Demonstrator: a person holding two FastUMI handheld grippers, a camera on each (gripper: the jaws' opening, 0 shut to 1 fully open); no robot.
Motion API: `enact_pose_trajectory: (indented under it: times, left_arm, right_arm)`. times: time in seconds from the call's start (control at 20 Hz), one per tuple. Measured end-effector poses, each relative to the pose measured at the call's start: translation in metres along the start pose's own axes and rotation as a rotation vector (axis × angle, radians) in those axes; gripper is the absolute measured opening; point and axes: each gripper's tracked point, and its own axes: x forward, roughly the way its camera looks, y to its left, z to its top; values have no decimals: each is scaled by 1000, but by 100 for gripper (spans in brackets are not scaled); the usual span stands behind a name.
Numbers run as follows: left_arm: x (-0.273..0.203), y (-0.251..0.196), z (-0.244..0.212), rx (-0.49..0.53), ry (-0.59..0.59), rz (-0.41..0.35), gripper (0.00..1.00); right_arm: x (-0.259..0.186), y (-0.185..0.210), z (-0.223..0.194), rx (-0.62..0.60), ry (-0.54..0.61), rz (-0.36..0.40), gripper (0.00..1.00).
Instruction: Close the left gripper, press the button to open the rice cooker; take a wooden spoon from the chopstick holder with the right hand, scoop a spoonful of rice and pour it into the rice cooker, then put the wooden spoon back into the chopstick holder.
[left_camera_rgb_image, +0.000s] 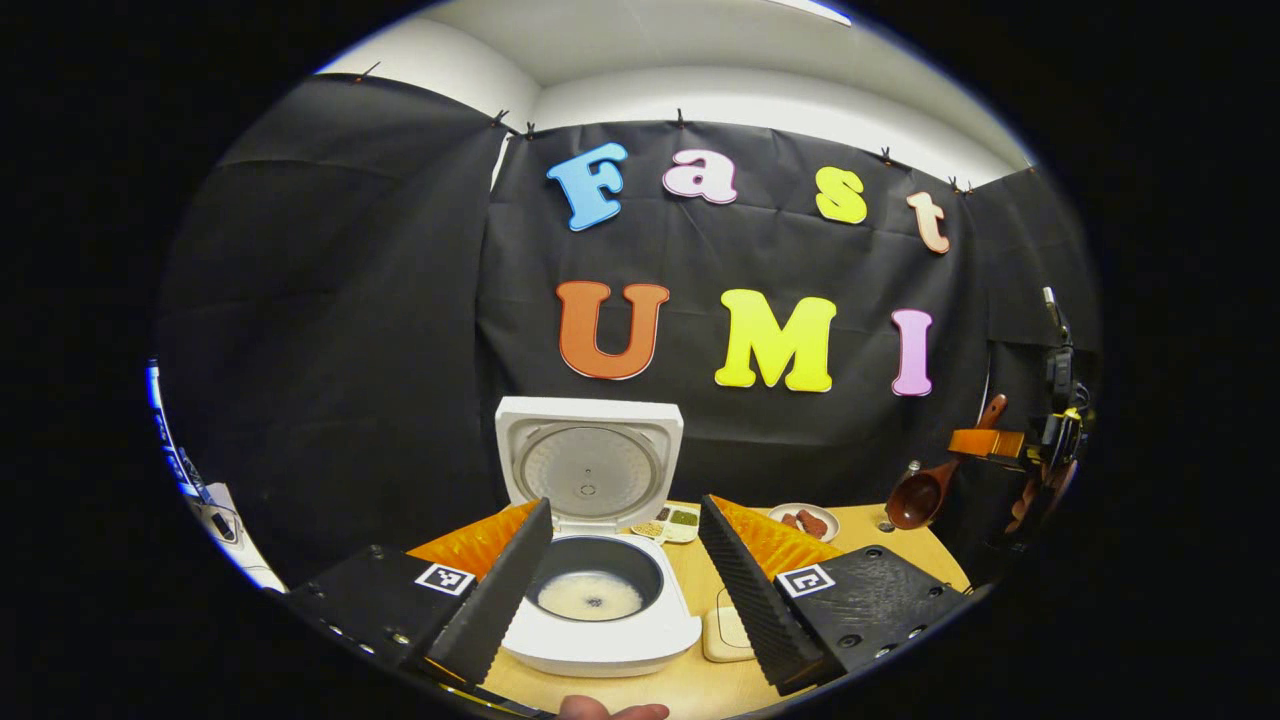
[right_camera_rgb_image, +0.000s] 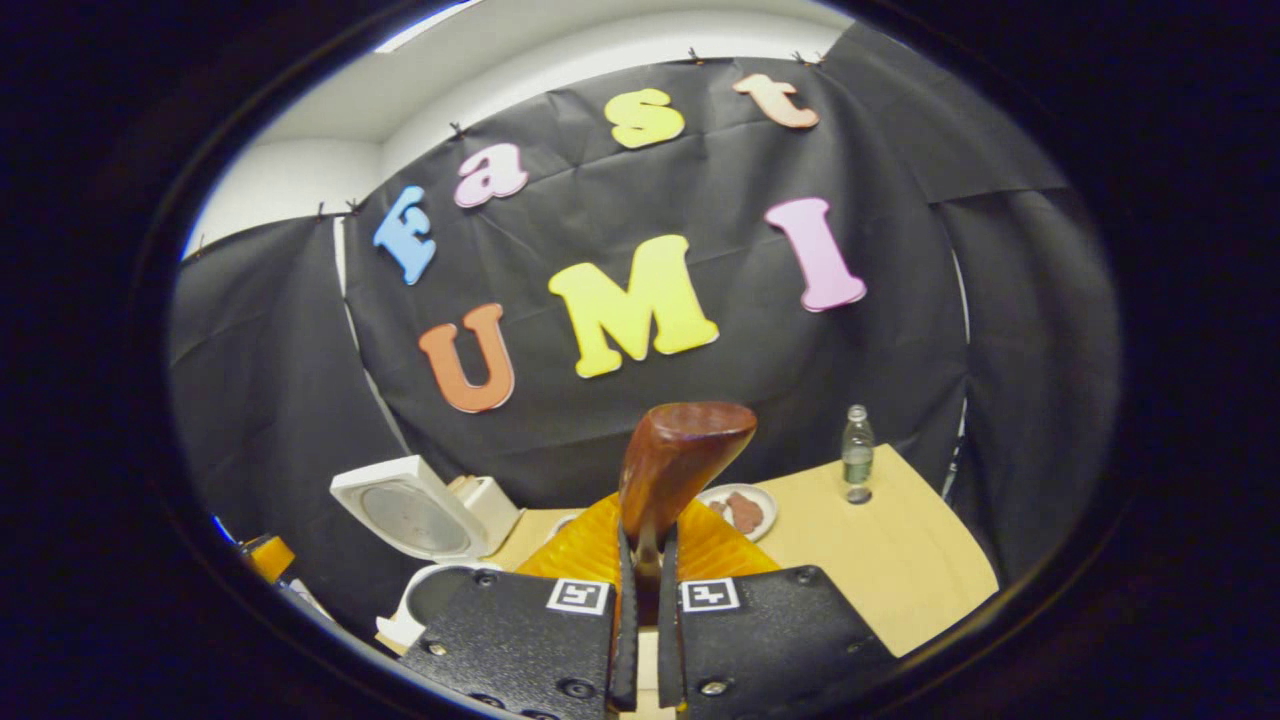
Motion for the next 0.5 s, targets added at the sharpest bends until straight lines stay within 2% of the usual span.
enact_pose_trajectory:
  times: [0.25, 0.5]
  left_arm:
    - [5, -20, -3, 10, 21, -5, 94]
    - [6, -24, -5, 27, 46, 22, 94]
  right_arm:
    - [8, -68, -29, 23, 34, -116, 13]
    - [31, -111, -83, 67, 122, -163, 13]
